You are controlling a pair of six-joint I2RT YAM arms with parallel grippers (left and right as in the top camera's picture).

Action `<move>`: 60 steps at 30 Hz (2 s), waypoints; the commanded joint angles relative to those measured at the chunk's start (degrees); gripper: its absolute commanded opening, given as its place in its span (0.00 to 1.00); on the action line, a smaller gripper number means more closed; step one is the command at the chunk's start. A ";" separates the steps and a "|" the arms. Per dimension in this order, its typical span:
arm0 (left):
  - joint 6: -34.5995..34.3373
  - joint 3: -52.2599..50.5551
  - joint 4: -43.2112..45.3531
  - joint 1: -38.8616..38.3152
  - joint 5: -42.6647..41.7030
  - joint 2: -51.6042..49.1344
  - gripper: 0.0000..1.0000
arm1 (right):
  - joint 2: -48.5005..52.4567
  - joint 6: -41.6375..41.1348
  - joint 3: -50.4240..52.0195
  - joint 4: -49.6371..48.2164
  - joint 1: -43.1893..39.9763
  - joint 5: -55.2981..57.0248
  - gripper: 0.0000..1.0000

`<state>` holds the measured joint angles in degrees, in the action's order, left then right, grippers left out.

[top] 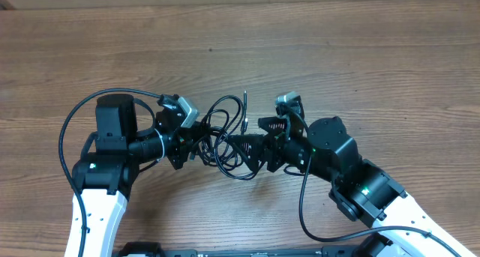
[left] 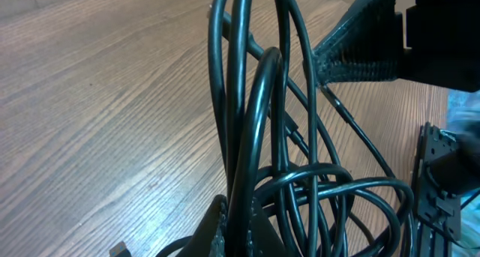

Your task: Untangle cables

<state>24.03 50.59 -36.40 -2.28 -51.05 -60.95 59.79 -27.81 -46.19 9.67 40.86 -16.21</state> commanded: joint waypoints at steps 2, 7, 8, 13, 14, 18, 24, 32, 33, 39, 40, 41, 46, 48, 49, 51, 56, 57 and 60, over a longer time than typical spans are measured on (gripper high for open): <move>1.29 0.42 0.22 -0.35 -2.36 1.07 0.04 | -0.33 -0.90 -0.81 -2.14 -0.24 -7.98 1.00; 1.29 0.42 0.26 -0.37 -3.10 1.05 0.04 | -0.02 -0.87 -0.81 -2.78 -0.22 -9.62 1.00; 1.29 0.42 0.26 -0.37 -3.45 1.05 0.05 | 0.09 -0.90 -0.81 -2.93 -0.22 -9.62 1.00; 1.29 0.42 0.26 -0.37 -4.35 1.05 0.04 | 0.98 -0.87 -0.81 -3.63 -0.22 -9.57 1.00; 1.29 0.42 0.26 -0.37 -4.61 1.05 0.04 | 1.33 -0.83 -0.81 -3.65 -0.22 -9.53 1.00; 2.75 0.42 0.44 -0.37 -8.61 1.05 0.05 | 4.02 -0.63 -0.81 -3.72 -0.22 -9.38 1.00; 2.99 0.42 0.22 -0.37 -8.90 1.05 0.04 | 7.76 -0.68 -0.81 -5.51 -0.22 -9.44 0.94; 2.99 0.42 -0.48 -0.37 -8.31 1.01 0.04 | 7.85 -0.22 -0.81 -7.93 -0.22 -9.38 0.93; 2.97 0.39 -0.48 -0.37 -8.07 1.01 0.04 | 7.85 -0.22 -0.81 -7.93 -0.22 -9.38 0.93; 2.93 0.39 -1.57 -0.37 -3.37 0.96 0.04 | 7.85 4.31 -0.81 -8.00 -0.24 -9.31 0.64; 2.93 0.39 -1.75 -0.37 -3.39 0.96 0.04 | 7.85 4.31 -0.81 -8.13 -0.24 -9.33 0.54; 2.93 0.42 -1.92 -0.37 -3.41 0.96 0.04 | 7.85 4.31 -0.81 -8.13 -0.24 -9.31 0.40; 2.93 0.42 -2.34 -0.37 -3.41 0.96 0.04 | 7.85 4.28 -0.81 -8.13 -0.24 -8.94 0.06; 2.80 0.39 -2.36 -0.37 -3.45 0.96 0.04 | 7.85 4.28 -0.81 -8.09 -0.24 -8.92 0.04; 2.71 0.42 -2.36 -0.37 -3.48 0.96 0.04 | 7.85 4.31 -0.81 -8.11 -0.24 -8.90 0.04; 2.71 0.39 -2.36 -0.37 -3.80 0.96 0.04 | 7.85 4.28 -0.81 -8.09 -0.24 -8.22 0.04; 2.75 0.42 -3.28 -0.37 -3.82 0.96 0.04 | 7.85 4.31 -0.81 -7.69 -0.24 -3.48 0.04; 2.78 0.39 -3.67 -0.37 -3.82 0.96 0.05 | 7.85 4.31 -0.81 -7.69 -0.24 -2.38 0.04; 2.86 0.39 -5.88 -0.37 -3.28 0.96 0.04 | 7.82 8.57 -0.81 -7.65 -0.24 2.23 0.04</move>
<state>25.93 50.59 -40.62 -2.28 -54.04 -60.95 67.99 -23.70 -46.19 2.33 40.71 -20.86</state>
